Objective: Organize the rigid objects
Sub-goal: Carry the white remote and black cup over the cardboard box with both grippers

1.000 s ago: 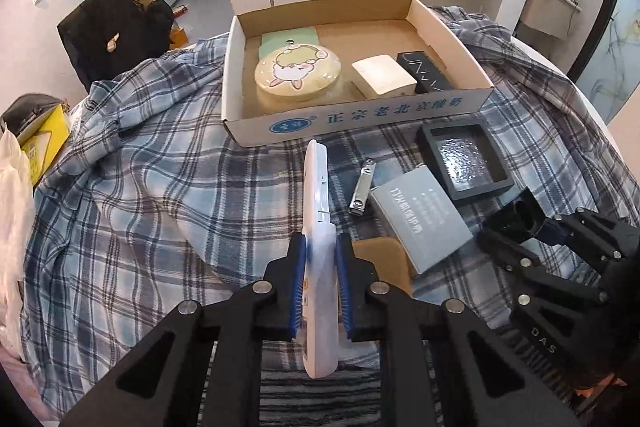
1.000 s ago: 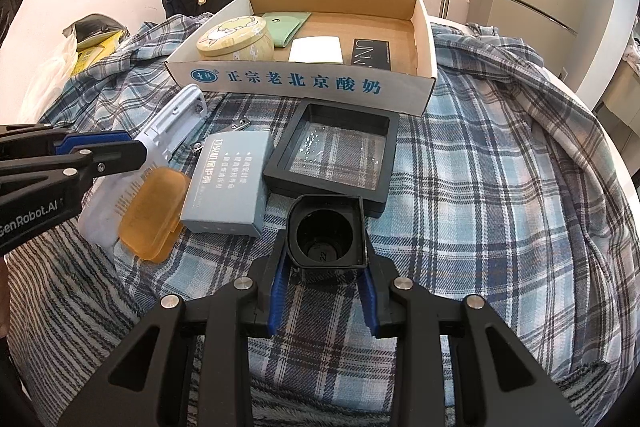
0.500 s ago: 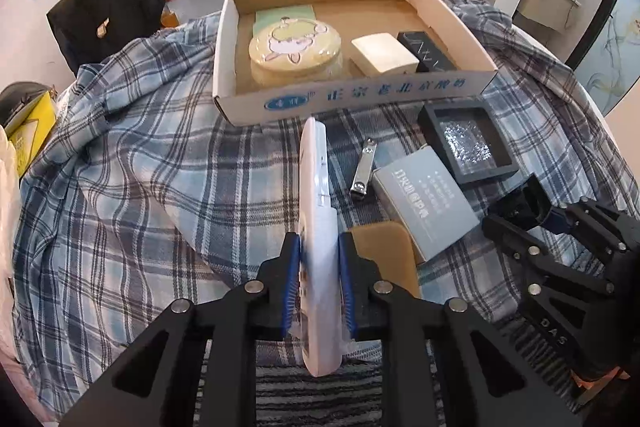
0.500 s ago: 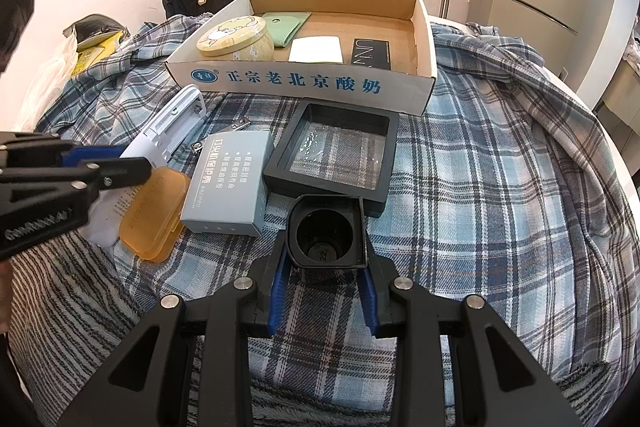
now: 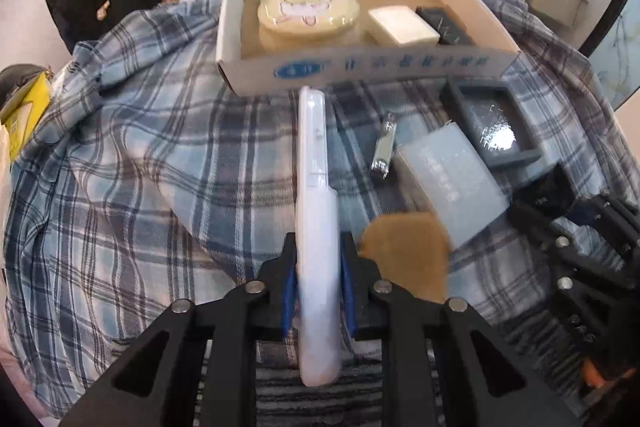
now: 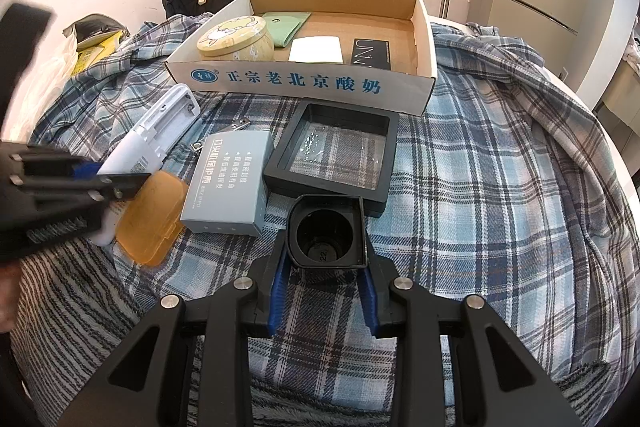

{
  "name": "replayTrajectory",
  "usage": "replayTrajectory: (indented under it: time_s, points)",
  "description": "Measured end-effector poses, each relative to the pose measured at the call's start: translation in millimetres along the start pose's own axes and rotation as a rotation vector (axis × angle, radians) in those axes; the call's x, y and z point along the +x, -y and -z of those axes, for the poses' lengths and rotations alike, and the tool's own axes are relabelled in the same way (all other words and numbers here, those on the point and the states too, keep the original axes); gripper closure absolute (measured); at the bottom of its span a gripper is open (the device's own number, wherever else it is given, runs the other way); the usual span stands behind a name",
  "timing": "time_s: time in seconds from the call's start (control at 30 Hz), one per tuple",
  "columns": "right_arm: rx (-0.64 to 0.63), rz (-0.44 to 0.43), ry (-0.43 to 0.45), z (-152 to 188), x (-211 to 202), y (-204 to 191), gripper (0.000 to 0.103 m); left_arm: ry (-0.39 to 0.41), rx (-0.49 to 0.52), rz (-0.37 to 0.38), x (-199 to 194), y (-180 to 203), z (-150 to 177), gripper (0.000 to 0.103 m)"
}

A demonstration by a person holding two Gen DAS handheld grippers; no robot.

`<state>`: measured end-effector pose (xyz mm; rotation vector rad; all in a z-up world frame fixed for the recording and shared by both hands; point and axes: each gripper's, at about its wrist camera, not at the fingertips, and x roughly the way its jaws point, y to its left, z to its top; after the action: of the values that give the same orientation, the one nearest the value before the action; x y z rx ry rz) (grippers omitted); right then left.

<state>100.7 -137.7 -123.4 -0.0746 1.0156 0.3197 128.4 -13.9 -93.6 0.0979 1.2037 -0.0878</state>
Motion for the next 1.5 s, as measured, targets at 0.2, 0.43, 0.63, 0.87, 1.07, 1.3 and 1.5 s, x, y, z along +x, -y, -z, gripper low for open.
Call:
replayTrajectory:
  time_s: [0.2, 0.43, 0.63, 0.87, 1.07, 1.3, 1.5]
  points:
    - [0.001, 0.0, 0.0, 0, 0, -1, 0.074, 0.037, 0.034, -0.019, 1, 4, 4, 0.084]
    - [-0.001, 0.001, -0.001, -1, -1, -3, 0.073, 0.212, 0.078, 0.013, -40, 11, 12, 0.084]
    - [0.02, -0.021, 0.001, -2, -3, 0, 0.074, 0.293, 0.094, 0.033, -67, 17, 18, 0.085]
    - [0.13, -0.097, 0.061, -7, -21, 26, 0.074, 0.319, 0.067, 0.014, -75, 17, 10, 0.085]
    - [0.109, -0.051, 0.074, -20, -43, 32, 0.074, 0.373, 0.062, 0.039, -98, 19, -12, 0.085]
    - [0.096, 0.017, 0.179, -76, -82, 32, 0.074, 0.433, 0.012, 0.105, -112, 22, -70, 0.084]
    - [0.132, 0.04, 0.165, -140, -56, 33, 0.074, 0.368, -0.034, 0.123, -61, 22, -108, 0.084]
